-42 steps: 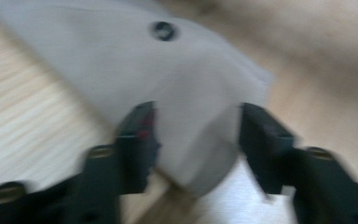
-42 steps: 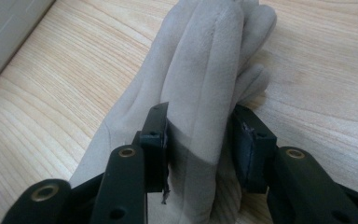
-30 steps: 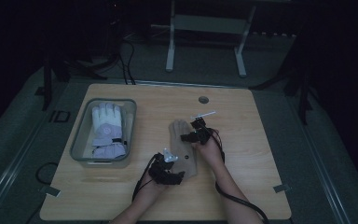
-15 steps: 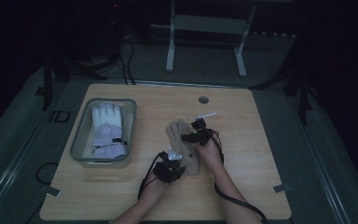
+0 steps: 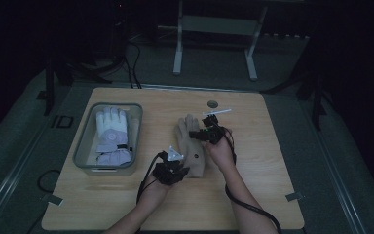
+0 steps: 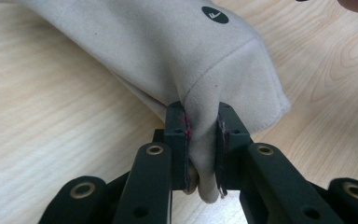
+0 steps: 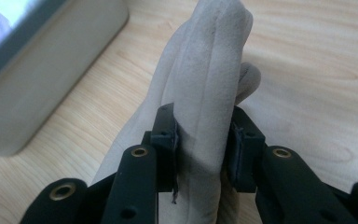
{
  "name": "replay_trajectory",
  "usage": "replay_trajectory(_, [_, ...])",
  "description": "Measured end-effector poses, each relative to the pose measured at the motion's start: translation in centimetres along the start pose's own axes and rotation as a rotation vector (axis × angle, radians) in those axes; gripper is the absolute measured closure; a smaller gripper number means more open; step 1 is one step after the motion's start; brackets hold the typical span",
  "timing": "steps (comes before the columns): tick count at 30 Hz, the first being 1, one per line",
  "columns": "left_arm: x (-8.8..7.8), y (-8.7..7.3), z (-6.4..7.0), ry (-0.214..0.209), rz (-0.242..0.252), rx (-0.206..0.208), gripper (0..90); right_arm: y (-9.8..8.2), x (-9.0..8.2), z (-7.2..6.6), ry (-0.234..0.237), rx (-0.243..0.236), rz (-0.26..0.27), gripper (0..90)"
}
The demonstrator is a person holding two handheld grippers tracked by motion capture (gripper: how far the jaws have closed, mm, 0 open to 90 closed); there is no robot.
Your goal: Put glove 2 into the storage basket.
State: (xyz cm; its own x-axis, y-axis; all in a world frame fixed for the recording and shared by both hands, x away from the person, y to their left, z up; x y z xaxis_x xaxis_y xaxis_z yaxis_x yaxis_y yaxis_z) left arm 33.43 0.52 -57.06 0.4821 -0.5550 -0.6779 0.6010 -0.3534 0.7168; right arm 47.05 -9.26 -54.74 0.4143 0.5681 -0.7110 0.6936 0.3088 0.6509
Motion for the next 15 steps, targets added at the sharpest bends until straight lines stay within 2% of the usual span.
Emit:
replay_trajectory(11, [-3.0,1.4,-1.2,0.033,0.030,0.019,78.7,2.6,-1.4,-1.6,0.029,-0.021,0.047,68.3])
replay_trajectory(12, [-3.4,1.6,-1.3,0.035,0.036,0.015,78.7,3.4,-1.6,-2.3,0.042,-0.029,0.059,68.3])
replay_trajectory(15, [-4.8,2.0,-2.0,0.054,0.050,0.020,78.6,4.4,-1.8,-3.2,0.050,-0.045,0.073,68.3])
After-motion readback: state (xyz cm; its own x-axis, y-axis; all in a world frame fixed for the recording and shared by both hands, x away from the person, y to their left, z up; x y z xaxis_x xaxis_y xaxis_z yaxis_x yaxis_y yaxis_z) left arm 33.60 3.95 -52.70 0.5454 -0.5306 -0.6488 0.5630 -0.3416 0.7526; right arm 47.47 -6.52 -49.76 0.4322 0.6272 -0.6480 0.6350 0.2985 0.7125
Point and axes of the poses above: each handheld gripper's, and its own axes: x roughly forward along the jaws, y roughly out of its top, z roughly to its right, the point moved 7 cm from there along x, roughly forward along the jaws, and after that the axes turned 1 degree about -z, right-handed, at the moved point
